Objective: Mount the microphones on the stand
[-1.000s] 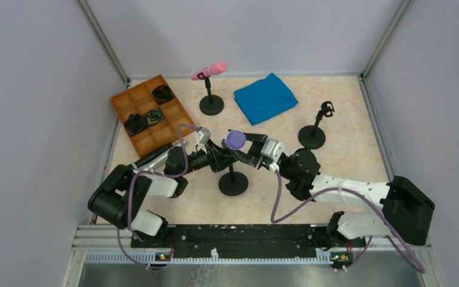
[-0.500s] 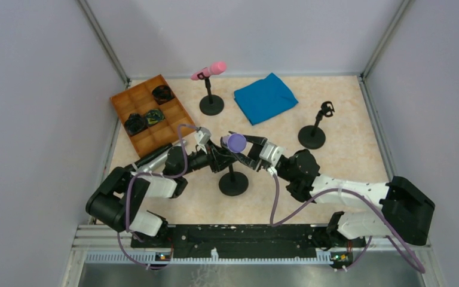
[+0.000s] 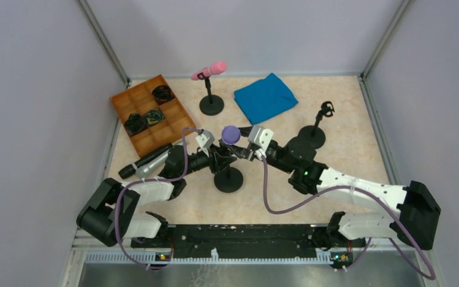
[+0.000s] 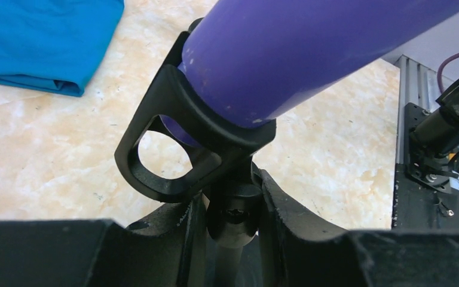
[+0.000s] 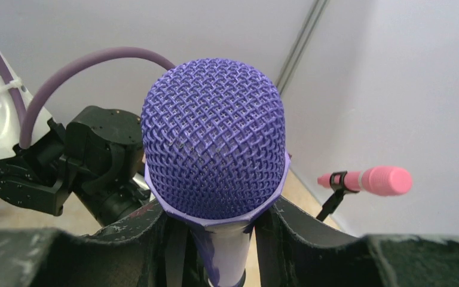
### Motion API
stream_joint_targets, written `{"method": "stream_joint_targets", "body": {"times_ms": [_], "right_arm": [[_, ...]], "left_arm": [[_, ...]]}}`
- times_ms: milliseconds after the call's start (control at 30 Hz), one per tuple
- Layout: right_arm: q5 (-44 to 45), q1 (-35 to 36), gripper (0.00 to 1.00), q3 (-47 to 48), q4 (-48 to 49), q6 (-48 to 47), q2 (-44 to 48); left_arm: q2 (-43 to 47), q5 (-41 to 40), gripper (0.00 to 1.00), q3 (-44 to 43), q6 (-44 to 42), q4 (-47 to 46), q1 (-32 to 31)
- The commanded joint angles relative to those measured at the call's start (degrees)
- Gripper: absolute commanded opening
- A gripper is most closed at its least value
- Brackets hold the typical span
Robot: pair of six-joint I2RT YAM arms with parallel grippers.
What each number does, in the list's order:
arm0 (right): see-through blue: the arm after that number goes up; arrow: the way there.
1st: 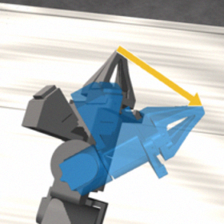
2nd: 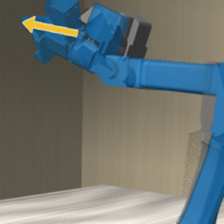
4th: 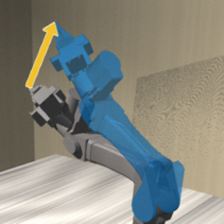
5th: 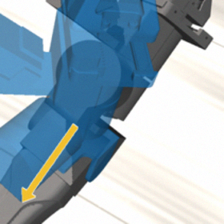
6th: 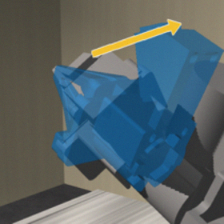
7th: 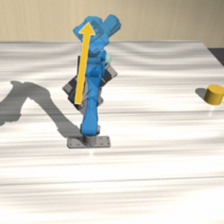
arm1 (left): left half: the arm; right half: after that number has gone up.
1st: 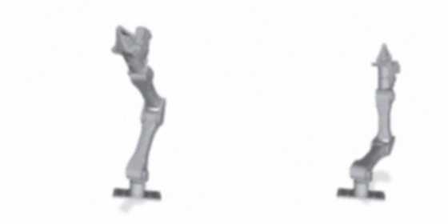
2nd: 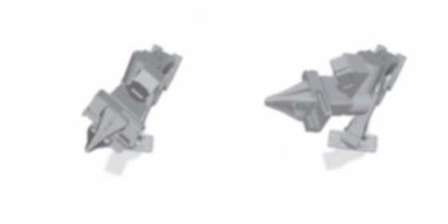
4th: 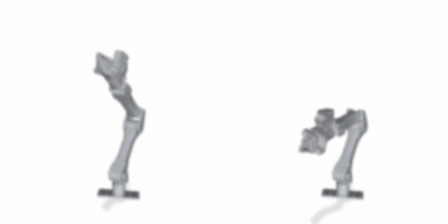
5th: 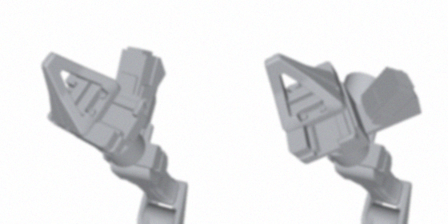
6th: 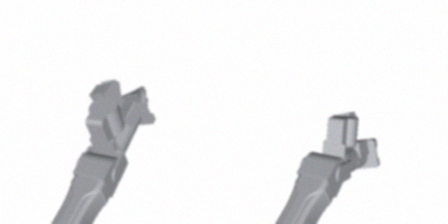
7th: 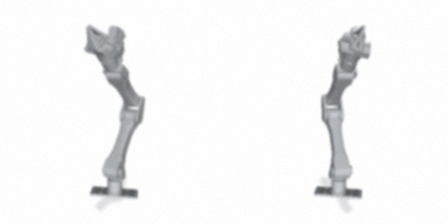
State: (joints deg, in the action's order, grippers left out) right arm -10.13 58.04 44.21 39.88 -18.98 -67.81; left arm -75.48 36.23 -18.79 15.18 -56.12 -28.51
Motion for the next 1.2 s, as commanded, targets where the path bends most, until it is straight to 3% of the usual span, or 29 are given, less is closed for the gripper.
{"method": "stream_joint_targets", "body": {"times_ms": [0,567,1167], "right_arm": [[2.75,0.65,0.0,1.74,-20.06,4.94,-0.24],[9.75,0.76,0.0,2.29,-23.11,8.87,-5.25],[6.98,0.76,0.0,6.66,-35.76,10.63,-10.45]], "left_arm": [[2.18,-4.36,0.0,-3.1,-6.15,-4.36,0.15],[2.58,-4.25,0.0,-2.43,-7.1,-6.5,-0.48],[3.85,-7.38,0.0,-2.79,-11.04,-2.96,-1.54]]}}
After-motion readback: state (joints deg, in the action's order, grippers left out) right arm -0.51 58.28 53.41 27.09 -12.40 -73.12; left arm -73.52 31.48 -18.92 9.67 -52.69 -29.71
